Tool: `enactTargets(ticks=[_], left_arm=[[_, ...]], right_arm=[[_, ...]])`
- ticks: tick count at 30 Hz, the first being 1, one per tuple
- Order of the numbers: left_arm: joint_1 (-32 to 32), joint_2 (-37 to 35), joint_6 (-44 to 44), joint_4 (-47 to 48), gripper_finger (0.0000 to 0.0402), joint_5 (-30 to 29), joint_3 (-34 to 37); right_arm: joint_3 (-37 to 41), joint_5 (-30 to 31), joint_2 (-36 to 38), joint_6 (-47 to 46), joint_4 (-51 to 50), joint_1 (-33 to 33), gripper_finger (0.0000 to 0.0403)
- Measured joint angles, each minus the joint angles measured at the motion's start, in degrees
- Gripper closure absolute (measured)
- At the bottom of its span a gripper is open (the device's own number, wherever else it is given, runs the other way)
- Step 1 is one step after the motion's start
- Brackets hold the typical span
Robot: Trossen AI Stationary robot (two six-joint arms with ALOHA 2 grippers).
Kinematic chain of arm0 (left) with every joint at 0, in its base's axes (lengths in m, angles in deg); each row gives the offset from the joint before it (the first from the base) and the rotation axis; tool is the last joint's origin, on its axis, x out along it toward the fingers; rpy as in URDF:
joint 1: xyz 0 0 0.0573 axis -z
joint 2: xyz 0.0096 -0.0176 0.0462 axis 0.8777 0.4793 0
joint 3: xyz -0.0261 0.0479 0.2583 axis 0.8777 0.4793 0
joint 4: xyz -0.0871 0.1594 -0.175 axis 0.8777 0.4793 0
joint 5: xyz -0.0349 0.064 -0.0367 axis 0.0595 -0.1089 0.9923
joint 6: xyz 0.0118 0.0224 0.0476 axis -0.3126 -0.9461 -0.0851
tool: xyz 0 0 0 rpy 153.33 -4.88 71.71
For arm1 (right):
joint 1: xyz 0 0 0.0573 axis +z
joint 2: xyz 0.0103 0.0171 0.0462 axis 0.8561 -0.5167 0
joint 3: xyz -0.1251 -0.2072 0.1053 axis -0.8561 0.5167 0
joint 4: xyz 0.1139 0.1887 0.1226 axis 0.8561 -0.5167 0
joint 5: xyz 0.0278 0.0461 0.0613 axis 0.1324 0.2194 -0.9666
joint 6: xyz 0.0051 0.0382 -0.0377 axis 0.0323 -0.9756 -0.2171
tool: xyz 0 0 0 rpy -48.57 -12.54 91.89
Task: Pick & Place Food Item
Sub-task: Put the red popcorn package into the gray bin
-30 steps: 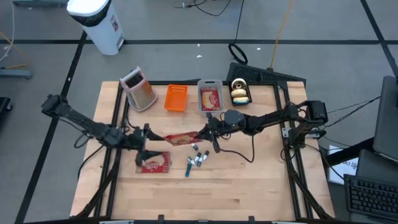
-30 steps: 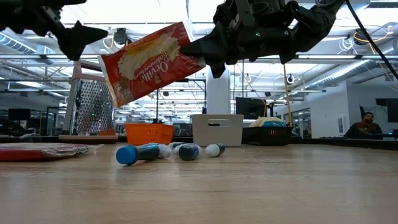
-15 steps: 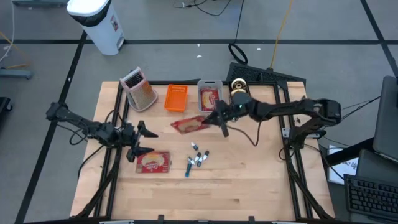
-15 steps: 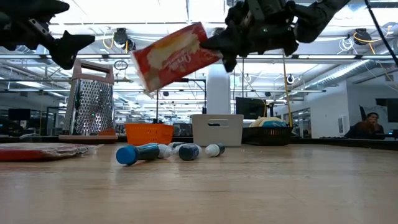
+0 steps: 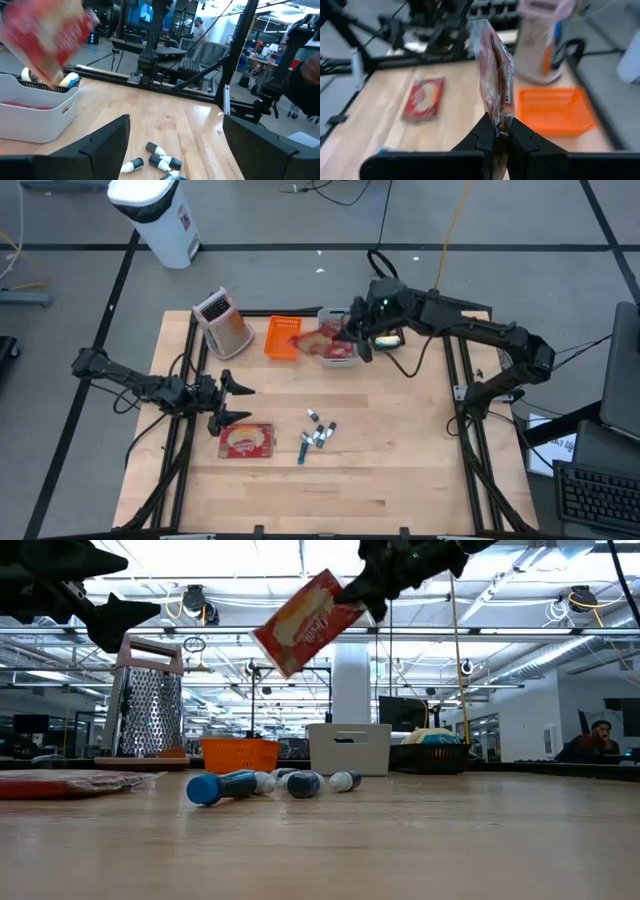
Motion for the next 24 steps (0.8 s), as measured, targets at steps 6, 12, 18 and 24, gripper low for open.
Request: enactTargets(ticks=[6, 12, 18, 24], left_arm=[[0.0, 0.0, 0.0, 0.1, 0.008, 0.0, 0.0], [0.0, 0.0, 0.0, 0.1, 0.008, 0.1, 0.0], [0.0, 0.0, 0.0, 0.0, 0.008, 0.1, 0.0], [0.0, 0.0, 0.1, 0.0, 0.008, 0.1, 0.0]], right_arm=[[-5.5, 2.8, -0.2, 1.6, -6.5, -4.5, 0.0392], [-8.3, 2.9, -2.8, 3.7, -13.2, -7.8, 0.0392], [-8.3, 9.6, -6.2, 10.4, -20.5, -8.2, 0.0392], [-8.3, 10.4, -8.6, 16.0, -28.6, -8.2, 0.0392]])
